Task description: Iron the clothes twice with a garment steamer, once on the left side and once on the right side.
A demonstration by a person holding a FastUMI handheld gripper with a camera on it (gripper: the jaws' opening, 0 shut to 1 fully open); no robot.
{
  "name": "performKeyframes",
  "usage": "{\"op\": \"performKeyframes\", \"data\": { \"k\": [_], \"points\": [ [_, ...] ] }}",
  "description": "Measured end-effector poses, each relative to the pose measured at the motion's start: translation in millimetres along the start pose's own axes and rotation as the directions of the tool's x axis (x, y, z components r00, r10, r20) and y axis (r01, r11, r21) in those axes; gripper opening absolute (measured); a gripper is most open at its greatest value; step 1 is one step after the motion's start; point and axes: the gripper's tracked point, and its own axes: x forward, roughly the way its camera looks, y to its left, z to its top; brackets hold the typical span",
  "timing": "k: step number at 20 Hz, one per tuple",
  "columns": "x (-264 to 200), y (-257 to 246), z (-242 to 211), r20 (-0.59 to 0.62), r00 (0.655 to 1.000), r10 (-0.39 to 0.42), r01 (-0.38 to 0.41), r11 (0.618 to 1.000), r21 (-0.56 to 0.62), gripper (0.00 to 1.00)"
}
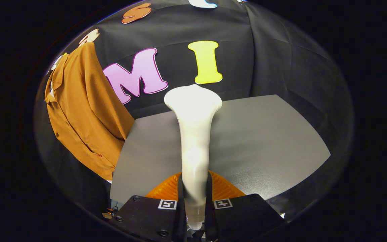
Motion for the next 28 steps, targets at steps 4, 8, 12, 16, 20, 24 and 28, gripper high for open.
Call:
{"op": "performKeyframes", "data": {
  "k": [4, 8, 12, 16, 20, 24, 28],
  "points": [
    [-39, 3, 23, 0.147, 0.988, -0.040, 0.040, 0.999, 0.000, 0.25],
    [-86, 42, 33, 0.266, 0.963, -0.039, 0.042, 0.999, -0.006, 0.24],
    [-113, 114, 31, 0.351, 0.936, 0.012, 0.010, 0.998, -0.059, 0.25],
    [-119, 185, 25, 0.366, 0.926, 0.092, -0.050, 0.991, -0.122, 0.24],
    [-105, 237, 22, 0.396, 0.910, 0.126, -0.069, 0.985, -0.155, 0.25],
    [-81, 264, 26, 0.448, 0.885, 0.123, -0.055, 0.985, -0.162, 0.25],
    [-53, 279, 30, 0.460, 0.879, 0.126, -0.049, 0.983, -0.174, 0.25]
  ]
}}
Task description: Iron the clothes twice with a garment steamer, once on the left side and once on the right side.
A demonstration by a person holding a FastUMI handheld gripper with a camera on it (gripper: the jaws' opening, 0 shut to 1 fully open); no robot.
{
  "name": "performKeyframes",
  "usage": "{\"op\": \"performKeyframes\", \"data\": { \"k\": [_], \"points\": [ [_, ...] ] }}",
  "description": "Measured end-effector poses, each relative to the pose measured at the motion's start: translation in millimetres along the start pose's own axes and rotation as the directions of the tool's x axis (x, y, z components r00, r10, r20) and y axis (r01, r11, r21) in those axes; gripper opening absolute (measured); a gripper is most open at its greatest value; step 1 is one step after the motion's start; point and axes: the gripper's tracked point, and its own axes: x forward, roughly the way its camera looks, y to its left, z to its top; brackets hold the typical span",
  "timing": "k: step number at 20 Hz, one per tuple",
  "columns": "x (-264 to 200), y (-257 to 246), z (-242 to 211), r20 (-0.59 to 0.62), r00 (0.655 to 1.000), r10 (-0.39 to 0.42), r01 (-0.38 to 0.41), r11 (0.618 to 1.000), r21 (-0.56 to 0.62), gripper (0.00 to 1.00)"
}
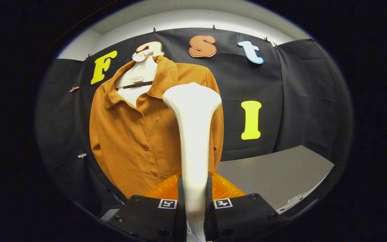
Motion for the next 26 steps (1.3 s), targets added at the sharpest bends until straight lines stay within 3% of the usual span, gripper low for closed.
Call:
{"op": "performKeyframes", "data": {
  "k": [7, 15, 21, 26],
  "points": [
    [28, 1, -27, -0.004, 1.000, -0.031, 0.031, 0.999, -0.032, 0.25],
    [36, 2, -114, -0.180, 0.983, -0.045, 0.036, 0.998, -0.053, 0.25],
    [30, 5, -187, -0.318, 0.945, -0.071, 0.047, 0.995, -0.084, 0.25],
    [19, 4, -254, -0.453, 0.886, -0.103, 0.072, 0.994, -0.084, 0.25]
  ]
}}
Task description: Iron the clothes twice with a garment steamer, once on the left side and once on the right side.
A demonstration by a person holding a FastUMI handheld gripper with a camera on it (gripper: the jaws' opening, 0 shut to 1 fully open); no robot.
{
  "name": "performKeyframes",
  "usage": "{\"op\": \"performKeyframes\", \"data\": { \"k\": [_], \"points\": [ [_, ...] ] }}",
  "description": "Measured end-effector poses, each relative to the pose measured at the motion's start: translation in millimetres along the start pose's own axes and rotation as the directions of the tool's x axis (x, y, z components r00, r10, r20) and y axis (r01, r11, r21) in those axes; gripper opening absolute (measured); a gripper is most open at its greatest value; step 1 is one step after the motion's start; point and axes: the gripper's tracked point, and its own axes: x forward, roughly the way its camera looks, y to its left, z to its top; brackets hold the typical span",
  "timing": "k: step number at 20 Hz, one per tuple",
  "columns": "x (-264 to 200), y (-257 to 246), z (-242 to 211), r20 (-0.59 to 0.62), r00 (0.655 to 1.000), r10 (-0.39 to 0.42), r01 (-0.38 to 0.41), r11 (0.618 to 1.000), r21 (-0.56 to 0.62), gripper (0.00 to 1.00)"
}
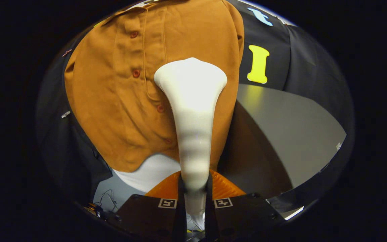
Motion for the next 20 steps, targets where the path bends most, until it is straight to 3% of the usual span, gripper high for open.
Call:
{"op": "performKeyframes", "data": {
  "k": [10, 14, 20],
  "points": [
    [-12, 3, -67, -0.158, 0.987, 0.014, -0.018, 1.000, -0.023, 0.25],
    [-38, 8, -60, -0.099, 0.994, 0.034, -0.037, 0.999, -0.034, 0.25],
    [-82, 23, 1, 0.076, 0.995, 0.067, -0.064, 0.997, -0.041, 0.25]
  ]
}}
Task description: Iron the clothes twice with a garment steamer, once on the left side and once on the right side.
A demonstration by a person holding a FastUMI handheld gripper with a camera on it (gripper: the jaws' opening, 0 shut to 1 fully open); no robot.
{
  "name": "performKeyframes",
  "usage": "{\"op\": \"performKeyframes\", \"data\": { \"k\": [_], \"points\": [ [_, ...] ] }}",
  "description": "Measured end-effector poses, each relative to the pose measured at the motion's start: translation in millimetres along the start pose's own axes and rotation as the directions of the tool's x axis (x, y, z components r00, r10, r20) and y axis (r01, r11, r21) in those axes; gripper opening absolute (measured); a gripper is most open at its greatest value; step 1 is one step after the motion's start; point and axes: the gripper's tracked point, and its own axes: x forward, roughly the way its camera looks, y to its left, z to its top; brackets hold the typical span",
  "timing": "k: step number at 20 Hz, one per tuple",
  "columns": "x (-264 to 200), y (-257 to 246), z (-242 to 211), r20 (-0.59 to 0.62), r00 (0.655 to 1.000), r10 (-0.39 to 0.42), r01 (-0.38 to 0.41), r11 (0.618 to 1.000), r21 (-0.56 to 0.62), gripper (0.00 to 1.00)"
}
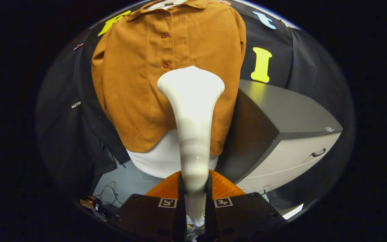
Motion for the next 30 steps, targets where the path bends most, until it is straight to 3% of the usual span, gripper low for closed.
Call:
{"op": "performKeyframes", "data": {
  "k": [8, 18, 26, 30],
  "points": [
    [-55, 47, 98, 0.230, 0.972, 0.049, -0.043, 0.999, -0.032, 0.25],
    [-85, 118, 217, 0.463, 0.880, 0.104, -0.052, 0.991, -0.123, 0.25],
    [-49, 155, 255, 0.529, 0.847, 0.045, 0.035, 0.989, -0.141, 0.24],
    [-20, 162, 238, 0.501, 0.865, 0.019, 0.072, 0.984, -0.162, 0.24]
  ]
}}
